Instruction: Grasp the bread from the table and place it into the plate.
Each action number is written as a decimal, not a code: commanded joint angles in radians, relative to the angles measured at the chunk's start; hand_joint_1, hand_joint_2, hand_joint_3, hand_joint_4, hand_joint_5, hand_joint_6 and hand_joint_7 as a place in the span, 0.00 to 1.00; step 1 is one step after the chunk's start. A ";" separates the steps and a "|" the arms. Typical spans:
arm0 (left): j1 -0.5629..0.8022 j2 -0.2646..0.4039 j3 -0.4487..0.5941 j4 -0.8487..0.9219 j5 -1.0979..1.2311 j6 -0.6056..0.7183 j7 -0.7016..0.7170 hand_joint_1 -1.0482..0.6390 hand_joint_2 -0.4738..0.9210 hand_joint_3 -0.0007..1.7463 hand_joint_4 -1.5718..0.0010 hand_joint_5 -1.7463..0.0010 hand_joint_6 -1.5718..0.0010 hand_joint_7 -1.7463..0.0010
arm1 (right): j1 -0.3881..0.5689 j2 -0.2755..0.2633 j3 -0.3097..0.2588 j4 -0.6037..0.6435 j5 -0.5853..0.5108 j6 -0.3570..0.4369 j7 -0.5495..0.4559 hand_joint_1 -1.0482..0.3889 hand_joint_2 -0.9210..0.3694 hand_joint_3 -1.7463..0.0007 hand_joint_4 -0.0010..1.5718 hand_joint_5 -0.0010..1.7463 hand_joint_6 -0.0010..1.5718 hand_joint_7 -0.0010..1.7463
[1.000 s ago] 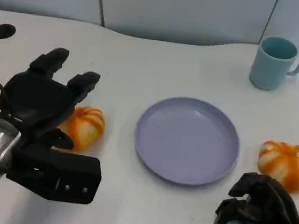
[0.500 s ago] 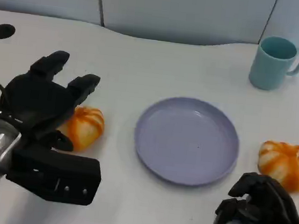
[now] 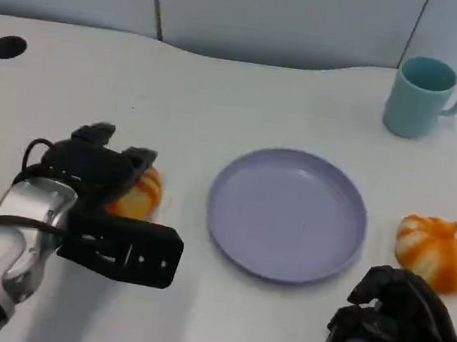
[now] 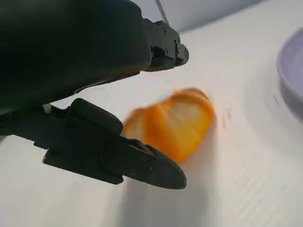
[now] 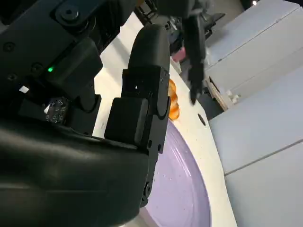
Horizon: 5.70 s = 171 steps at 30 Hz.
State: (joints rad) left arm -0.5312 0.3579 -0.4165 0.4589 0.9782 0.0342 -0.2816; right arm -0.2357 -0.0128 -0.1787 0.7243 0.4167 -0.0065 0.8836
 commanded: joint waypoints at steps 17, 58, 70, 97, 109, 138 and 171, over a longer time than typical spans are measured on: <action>-0.078 0.011 -0.053 0.117 -0.129 0.011 0.000 0.17 0.97 0.00 0.98 0.99 0.96 0.99 | 0.036 -0.018 -0.003 -0.010 -0.003 0.039 -0.008 0.00 0.40 1.00 1.00 0.27 1.00 0.14; -0.280 -0.173 -0.146 0.793 -0.250 -0.027 0.242 0.19 0.95 0.00 0.98 0.94 0.93 0.99 | 0.074 -0.019 0.006 -0.081 0.006 0.063 -0.027 0.00 0.40 1.00 1.00 0.28 1.00 0.15; -0.257 -0.181 -0.114 0.818 -0.302 -0.064 0.330 0.38 0.95 0.00 0.81 0.86 0.76 0.94 | 0.077 -0.020 0.005 -0.089 0.010 0.075 -0.030 0.00 0.40 1.00 1.00 0.28 1.00 0.15; -0.183 -0.123 -0.089 0.808 -0.333 -0.317 0.720 0.50 0.96 0.34 0.51 0.00 0.64 0.00 | 0.079 -0.019 0.010 -0.093 0.003 0.070 -0.033 0.00 0.39 1.00 1.00 0.28 1.00 0.15; -0.212 -0.153 0.084 0.761 -0.492 -0.481 0.719 0.54 0.69 0.72 0.46 0.00 0.58 0.00 | 0.065 -0.019 0.013 -0.076 0.001 0.075 -0.044 0.00 0.40 1.00 1.00 0.28 1.00 0.15; -0.342 -0.275 0.014 0.590 -0.442 -0.605 0.555 0.48 0.60 0.88 0.38 0.00 0.49 0.00 | 0.081 0.000 0.037 -0.108 -0.003 0.075 -0.065 0.39 0.00 0.86 0.38 0.83 0.46 0.48; -0.447 -0.327 -0.135 0.710 -0.303 -0.590 0.497 0.45 0.67 0.78 0.34 0.00 0.46 0.00 | 0.037 -0.024 -0.031 0.027 0.028 0.019 -0.021 0.41 0.00 0.88 0.39 0.86 0.42 0.58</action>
State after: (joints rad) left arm -0.9546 0.0257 -0.5376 1.1655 0.6604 -0.5632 0.2425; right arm -0.2284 -0.0143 -0.1929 0.7238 0.4540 0.0118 0.8854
